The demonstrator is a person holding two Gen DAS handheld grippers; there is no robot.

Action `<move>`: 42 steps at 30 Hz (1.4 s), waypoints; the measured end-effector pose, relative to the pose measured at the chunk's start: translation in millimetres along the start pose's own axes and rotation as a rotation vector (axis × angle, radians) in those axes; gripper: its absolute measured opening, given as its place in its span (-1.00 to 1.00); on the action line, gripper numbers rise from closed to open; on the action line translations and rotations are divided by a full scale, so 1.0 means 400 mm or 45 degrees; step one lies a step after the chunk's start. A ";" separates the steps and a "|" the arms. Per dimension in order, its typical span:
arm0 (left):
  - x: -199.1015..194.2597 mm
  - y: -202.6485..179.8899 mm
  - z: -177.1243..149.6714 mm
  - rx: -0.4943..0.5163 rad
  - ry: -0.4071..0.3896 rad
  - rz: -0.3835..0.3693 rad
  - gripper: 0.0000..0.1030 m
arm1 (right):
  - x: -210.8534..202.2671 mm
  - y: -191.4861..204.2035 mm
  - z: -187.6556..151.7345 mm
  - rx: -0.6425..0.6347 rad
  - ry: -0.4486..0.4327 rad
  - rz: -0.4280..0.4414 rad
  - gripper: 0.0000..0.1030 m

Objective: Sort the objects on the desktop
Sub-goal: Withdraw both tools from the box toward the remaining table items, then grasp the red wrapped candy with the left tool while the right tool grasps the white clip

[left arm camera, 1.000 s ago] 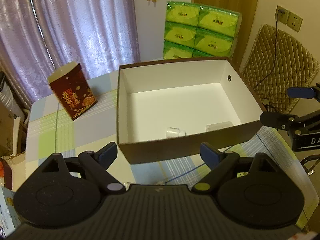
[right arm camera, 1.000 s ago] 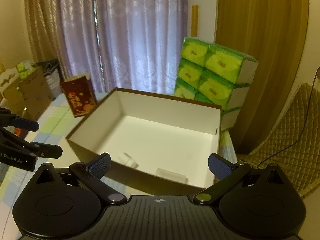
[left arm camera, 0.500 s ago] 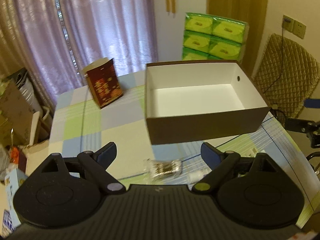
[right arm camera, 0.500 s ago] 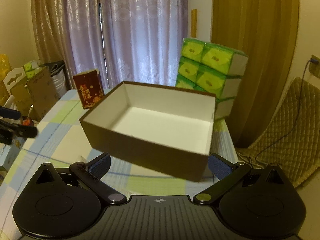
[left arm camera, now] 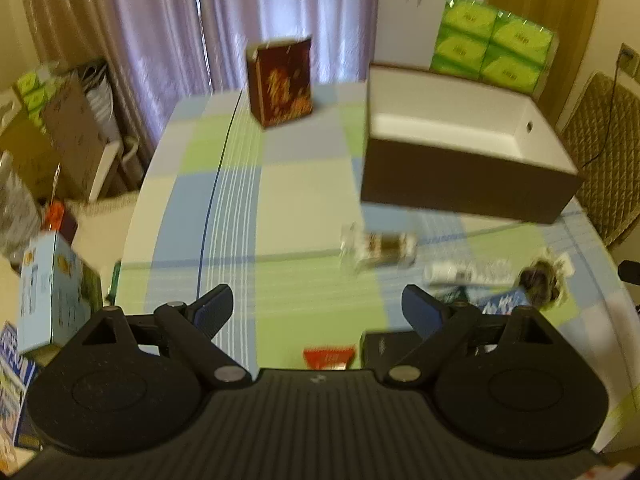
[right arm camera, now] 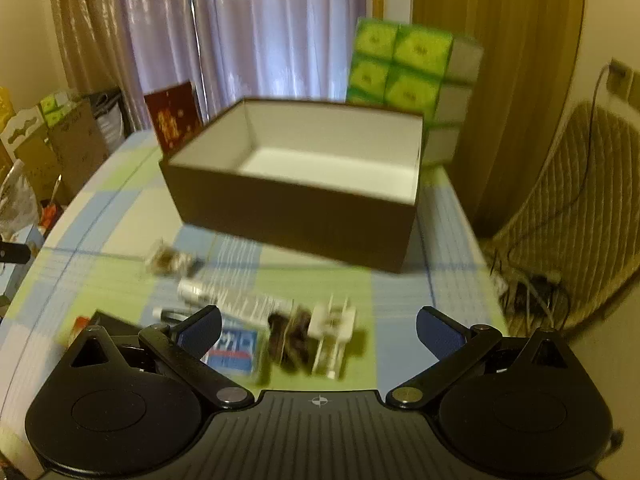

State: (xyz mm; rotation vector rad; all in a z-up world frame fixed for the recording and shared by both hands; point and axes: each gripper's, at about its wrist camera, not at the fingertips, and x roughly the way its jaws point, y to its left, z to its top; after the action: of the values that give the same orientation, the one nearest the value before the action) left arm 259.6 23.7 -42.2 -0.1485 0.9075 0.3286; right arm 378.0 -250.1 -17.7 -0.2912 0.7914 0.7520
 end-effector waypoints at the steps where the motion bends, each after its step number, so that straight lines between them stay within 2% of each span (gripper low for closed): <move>1: 0.008 0.005 -0.014 -0.008 0.018 -0.003 0.73 | 0.005 0.000 -0.009 0.012 0.018 0.004 0.96; 11: 0.096 0.024 -0.121 0.009 0.161 -0.013 0.71 | 0.053 -0.003 -0.062 0.090 0.139 0.001 0.96; 23: 0.200 0.043 -0.150 0.037 0.257 -0.088 0.52 | 0.068 0.024 -0.061 0.085 0.162 0.005 0.96; 32: 0.266 0.070 -0.161 0.000 0.315 -0.222 0.29 | 0.078 0.033 -0.046 0.080 0.155 -0.003 0.96; 37: 0.291 0.065 -0.164 0.009 0.336 -0.256 -0.05 | 0.083 0.033 -0.042 0.080 0.155 -0.003 0.96; 39: 0.293 0.061 -0.163 0.026 0.319 -0.254 -0.09 | 0.083 0.033 -0.043 0.078 0.156 -0.003 0.96; 42: 0.301 0.063 -0.155 0.013 0.304 -0.247 -0.27 | 0.094 0.030 -0.036 0.079 0.161 -0.005 0.96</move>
State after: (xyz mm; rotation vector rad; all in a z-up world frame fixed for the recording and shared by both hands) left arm 273.5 57.3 -175.2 -0.2687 1.1216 0.1267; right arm 379.2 -230.1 -54.5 -0.2865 0.9318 0.7087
